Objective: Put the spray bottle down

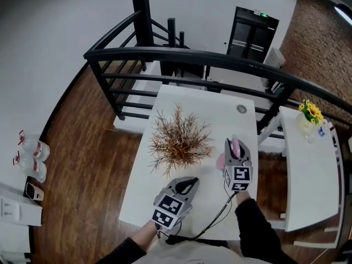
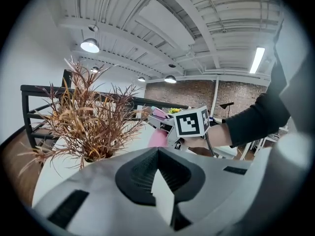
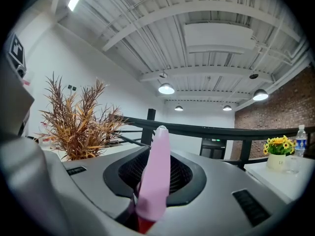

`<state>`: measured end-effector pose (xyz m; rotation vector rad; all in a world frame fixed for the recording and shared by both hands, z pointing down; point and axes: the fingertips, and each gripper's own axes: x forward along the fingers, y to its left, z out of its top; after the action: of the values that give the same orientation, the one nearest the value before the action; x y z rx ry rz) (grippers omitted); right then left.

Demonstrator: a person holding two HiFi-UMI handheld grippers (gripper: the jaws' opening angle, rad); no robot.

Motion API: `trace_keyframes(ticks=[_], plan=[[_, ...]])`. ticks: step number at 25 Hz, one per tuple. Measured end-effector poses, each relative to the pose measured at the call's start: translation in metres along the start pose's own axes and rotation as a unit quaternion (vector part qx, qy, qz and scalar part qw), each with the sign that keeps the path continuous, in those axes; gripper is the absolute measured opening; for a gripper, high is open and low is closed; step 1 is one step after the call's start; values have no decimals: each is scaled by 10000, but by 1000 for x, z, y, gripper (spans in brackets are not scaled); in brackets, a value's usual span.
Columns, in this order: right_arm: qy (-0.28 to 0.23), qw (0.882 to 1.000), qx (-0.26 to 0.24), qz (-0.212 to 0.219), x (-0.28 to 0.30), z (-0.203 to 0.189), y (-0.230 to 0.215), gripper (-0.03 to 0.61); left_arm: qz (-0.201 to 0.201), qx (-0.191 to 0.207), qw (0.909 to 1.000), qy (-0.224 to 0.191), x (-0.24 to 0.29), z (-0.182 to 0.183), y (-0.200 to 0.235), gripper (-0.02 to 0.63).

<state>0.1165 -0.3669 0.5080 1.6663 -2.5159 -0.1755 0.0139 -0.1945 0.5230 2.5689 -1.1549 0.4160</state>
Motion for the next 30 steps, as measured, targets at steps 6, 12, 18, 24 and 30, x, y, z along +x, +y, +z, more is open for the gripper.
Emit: trace_keyframes(ticks=[6, 12, 18, 24, 30], plan=[[9, 10000, 14, 14, -2, -3, 0, 75, -6, -4, 10000, 16, -2, -2, -3, 8], [154, 9998, 130, 50, -4, -10, 1, 118, 8, 28, 10000, 33, -7, -1, -4, 8], [313, 9984, 417, 203, -9, -20, 5, 242, 28, 50, 10000, 63, -12, -3, -4, 8], [391, 9961, 784, 69, -46, -24, -1, 319, 43, 32, 10000, 35, -18, -3, -6, 8], [526, 9872, 1477, -296, -145, -24, 0, 117, 66, -164, 9998, 16, -36, -12, -2, 8]])
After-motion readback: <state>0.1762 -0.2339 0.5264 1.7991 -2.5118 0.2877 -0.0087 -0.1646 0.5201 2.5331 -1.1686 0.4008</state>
